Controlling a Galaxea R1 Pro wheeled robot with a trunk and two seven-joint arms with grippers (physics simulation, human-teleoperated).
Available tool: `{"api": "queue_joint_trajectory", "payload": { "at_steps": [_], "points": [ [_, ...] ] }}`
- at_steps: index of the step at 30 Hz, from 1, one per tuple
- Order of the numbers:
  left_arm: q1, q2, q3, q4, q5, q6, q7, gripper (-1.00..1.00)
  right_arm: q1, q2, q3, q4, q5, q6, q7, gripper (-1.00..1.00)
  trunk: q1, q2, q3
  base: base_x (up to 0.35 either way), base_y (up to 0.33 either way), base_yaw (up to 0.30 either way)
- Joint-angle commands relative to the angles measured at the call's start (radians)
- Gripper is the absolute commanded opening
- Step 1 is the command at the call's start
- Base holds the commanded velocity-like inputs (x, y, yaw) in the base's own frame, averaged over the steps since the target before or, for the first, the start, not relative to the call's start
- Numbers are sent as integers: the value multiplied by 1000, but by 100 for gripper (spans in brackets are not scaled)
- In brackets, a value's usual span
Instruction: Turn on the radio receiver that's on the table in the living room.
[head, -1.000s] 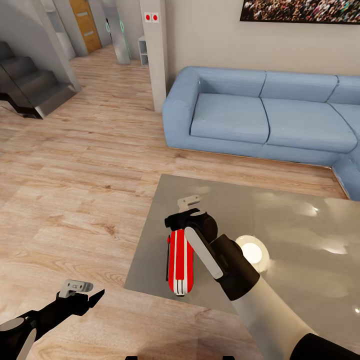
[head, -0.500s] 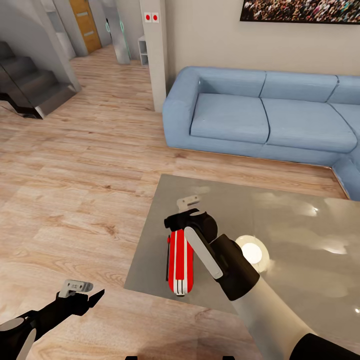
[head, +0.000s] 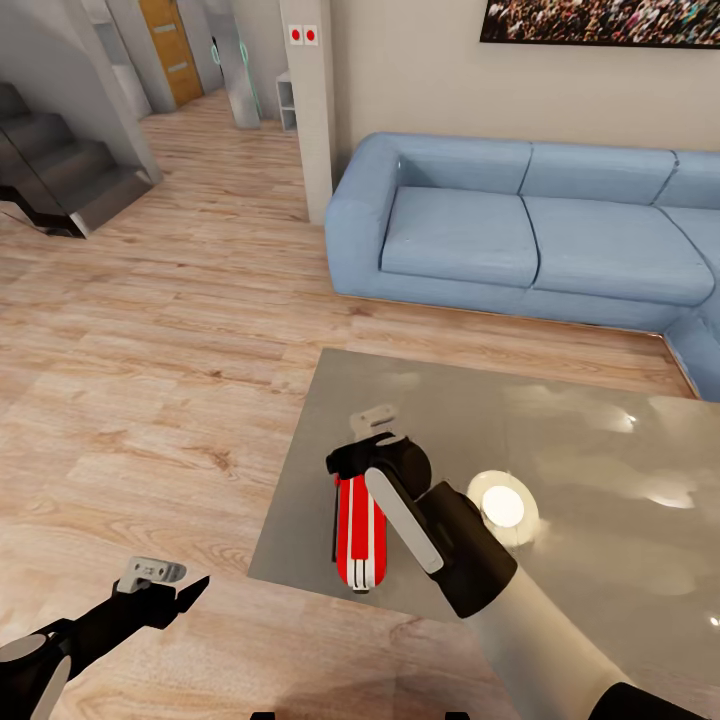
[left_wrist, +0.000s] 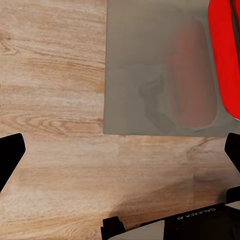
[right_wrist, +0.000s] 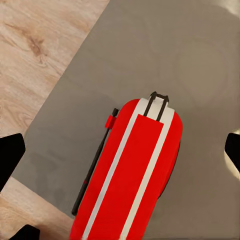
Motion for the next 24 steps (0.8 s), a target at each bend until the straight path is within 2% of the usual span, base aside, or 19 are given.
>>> {"api": "queue_joint_trajectory", "payload": {
  "at_steps": [1,8,19,24],
  "points": [
    [0,0,0,0,0,0,-1,100,2,0,0,1,0,0,0,100,0,0,0,0,0,0],
    [0,-19,0,-1,0,-21,-38,100,41,-6,1,8,-2,-2,-1,100,0,0,0,0,0,0],
    [0,-23,0,-2,0,-25,-62,100,103,0,3,9,-4,-28,-3,100,0,0,0,0,0,0],
    [0,-23,0,-2,0,-25,-63,100,104,0,5,16,-5,-56,-4,100,0,0,0,0,0,0]
  ]
}}
